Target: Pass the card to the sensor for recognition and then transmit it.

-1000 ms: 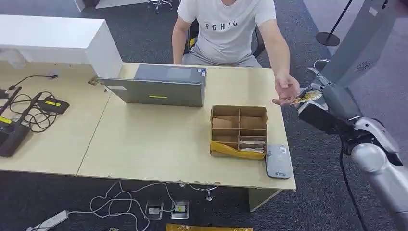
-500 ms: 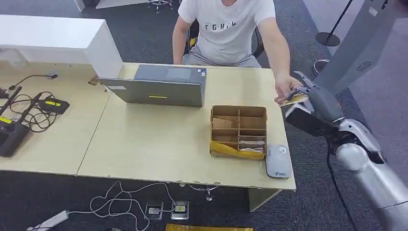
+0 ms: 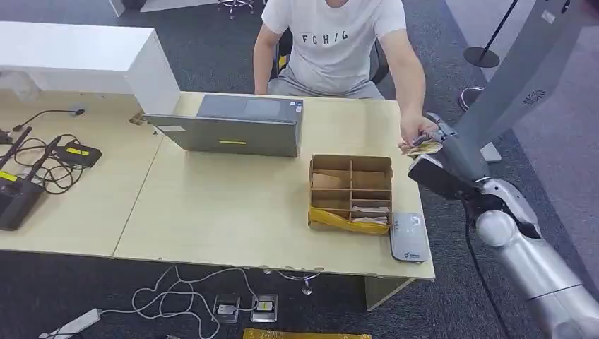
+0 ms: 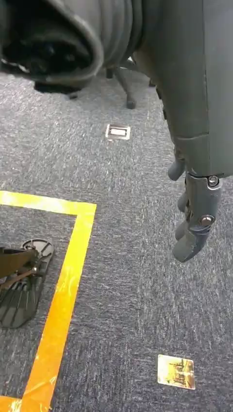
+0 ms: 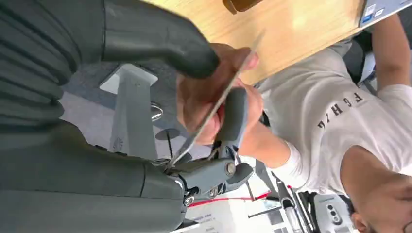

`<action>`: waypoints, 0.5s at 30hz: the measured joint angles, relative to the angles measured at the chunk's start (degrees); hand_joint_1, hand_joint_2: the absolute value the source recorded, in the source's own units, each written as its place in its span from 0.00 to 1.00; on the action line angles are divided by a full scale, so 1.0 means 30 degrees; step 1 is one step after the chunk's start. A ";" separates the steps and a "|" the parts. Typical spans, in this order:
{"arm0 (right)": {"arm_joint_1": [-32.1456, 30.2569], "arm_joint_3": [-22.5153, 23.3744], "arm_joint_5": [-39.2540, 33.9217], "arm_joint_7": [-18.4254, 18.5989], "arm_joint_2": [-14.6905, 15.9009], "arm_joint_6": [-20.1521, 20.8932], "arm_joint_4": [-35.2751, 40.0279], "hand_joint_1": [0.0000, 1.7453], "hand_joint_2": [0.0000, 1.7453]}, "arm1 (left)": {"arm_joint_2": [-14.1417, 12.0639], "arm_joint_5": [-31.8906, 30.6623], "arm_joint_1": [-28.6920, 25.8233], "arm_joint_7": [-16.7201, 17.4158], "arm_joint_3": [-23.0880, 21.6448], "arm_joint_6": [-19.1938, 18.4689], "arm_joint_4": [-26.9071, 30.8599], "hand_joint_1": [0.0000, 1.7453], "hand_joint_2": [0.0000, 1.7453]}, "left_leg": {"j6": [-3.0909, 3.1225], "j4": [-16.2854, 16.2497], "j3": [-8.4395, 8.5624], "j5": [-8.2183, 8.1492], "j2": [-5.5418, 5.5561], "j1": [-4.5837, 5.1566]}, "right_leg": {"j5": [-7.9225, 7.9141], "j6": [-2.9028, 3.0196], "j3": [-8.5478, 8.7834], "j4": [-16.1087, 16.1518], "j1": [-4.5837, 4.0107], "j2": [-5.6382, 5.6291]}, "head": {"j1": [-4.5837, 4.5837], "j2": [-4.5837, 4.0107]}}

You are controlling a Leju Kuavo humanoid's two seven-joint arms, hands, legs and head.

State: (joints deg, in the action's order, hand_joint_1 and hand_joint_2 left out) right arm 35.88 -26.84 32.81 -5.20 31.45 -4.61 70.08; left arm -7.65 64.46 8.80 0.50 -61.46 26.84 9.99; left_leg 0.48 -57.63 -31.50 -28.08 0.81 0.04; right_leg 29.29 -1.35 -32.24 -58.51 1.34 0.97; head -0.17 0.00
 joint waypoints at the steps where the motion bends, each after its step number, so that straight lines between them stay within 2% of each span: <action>1: -0.0033 0.0015 0.0051 -0.0007 -0.0036 -0.0155 -0.0125 0.00 1.00 | -0.0001 0.0000 -0.0001 0.0000 -0.0014 0.0007 0.0000 0.00 0.00 | 0.0000 0.0000 0.0001 0.0000 0.0000 0.0000 | 0.0000 0.0000 0.0000 0.0000 0.0000 0.0000 | 0.0000 0.0000; 2: -0.0084 0.0036 0.0160 -0.0007 -0.0058 -0.0330 -0.0242 0.00 0.00 | -0.0001 0.0000 -0.0001 0.0000 -0.0022 0.0022 0.0000 0.00 0.00 | 0.0000 0.0000 0.0001 0.0000 0.0000 0.0000 | 0.0000 0.0000 0.0001 0.0000 0.0000 0.0001 | 0.0000 0.0000; 8: -0.0478 0.0160 0.0874 0.0029 -0.0189 -0.1203 -0.0526 0.00 0.00 | -0.0110 0.0139 -0.0006 0.0000 -0.0087 0.0073 0.0000 0.00 0.00 | -0.0001 0.0000 0.0009 0.0001 -0.0004 -0.0001 | -0.0001 -0.0001 0.0003 0.0000 -0.0001 -0.0005 | 0.0000 0.0000; 15: -0.1240 0.0466 0.0859 0.0503 -0.0182 -0.1254 0.0248 0.00 0.00 | -0.0161 0.0262 -0.0027 0.0015 -0.0087 0.0117 0.0000 0.00 0.00 | 0.0000 -0.0002 0.0010 0.0000 -0.0004 0.0000 | -0.0001 -0.0001 0.0002 0.0000 0.0000 -0.0007 | -0.0007 0.0000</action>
State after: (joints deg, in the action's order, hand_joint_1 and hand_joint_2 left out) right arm 32.16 -25.44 35.39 -3.69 30.91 -8.37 70.82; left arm -8.13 65.24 8.72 0.55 -61.72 27.19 9.99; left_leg 0.48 -57.64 -31.47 -28.08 0.80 0.04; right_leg 29.29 -1.35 -32.23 -58.51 1.34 0.95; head -0.20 0.00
